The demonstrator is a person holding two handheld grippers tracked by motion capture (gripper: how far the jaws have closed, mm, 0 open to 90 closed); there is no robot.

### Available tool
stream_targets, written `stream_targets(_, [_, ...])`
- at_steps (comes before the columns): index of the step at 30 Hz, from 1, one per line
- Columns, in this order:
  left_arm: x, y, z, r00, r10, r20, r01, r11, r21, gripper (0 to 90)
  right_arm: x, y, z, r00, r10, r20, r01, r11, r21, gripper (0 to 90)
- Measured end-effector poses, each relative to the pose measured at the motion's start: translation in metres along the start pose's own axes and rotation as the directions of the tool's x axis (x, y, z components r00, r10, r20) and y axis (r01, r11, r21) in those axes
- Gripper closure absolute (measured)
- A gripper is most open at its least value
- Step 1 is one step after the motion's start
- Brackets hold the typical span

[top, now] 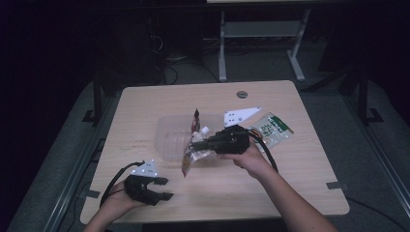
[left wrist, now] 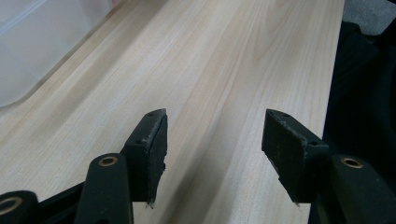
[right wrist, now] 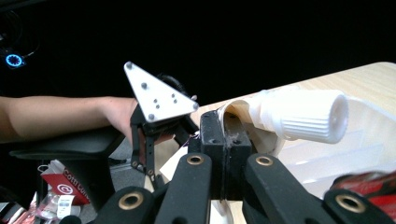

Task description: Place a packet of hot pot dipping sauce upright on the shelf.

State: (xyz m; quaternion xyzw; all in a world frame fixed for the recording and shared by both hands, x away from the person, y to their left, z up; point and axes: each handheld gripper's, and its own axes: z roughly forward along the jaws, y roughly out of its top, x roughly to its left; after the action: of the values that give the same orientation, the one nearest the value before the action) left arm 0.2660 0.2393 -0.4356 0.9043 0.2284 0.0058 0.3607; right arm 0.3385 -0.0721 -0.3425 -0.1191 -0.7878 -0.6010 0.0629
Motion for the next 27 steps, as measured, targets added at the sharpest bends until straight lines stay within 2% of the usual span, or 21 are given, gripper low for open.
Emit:
stream_targets(3, [0.000, -0.001, 0.001, 1.0000, 0.002, -0.003, -0.002, 1.0000, -0.001, 39.7, -0.004, 0.005, 0.003, 1.0000, 0.006, 0.005, -0.006, 1.000, 0.003, 89.6])
stream_targets(4, [-0.001, -0.001, 0.002, 0.9999, -0.012, 0.002, 0.012, 0.9999, 0.001, 39.3, -0.006, 0.007, 0.005, 1.0000, 0.002, 0.008, -0.002, 1.000, 0.003, 89.6])
stream_targets(11, [0.001, -0.001, 0.002, 1.0000, 0.005, 0.001, -0.005, 1.0000, 0.007, 38.7, -0.016, 0.016, 0.015, 0.9998, 0.000, 0.021, -0.001, 1.000, 0.013, 89.6])
stream_targets(17, [-0.001, -0.001, 0.004, 1.0000, -0.004, 0.007, 0.004, 0.9999, 0.010, 38.6, -0.026, 0.023, 0.022, 0.9992, 0.004, 0.040, -0.005, 1.000, 0.012, 89.6])
stream_targets(21, [0.000, -0.001, 0.004, 0.9999, 0.013, 0.007, -0.013, 0.9998, 0.014, 38.6, -0.034, 0.027, 0.026, 0.9986, 0.004, 0.053, -0.004, 1.000, 0.002, 89.6])
stream_targets(27, [-0.001, -0.001, 0.005, 0.9999, 0.007, 0.013, -0.007, 0.9999, 0.013, 38.6, -0.046, 0.031, 0.034, 0.9975, 0.009, 0.071, -0.009, 1.000, 0.010, 89.6])
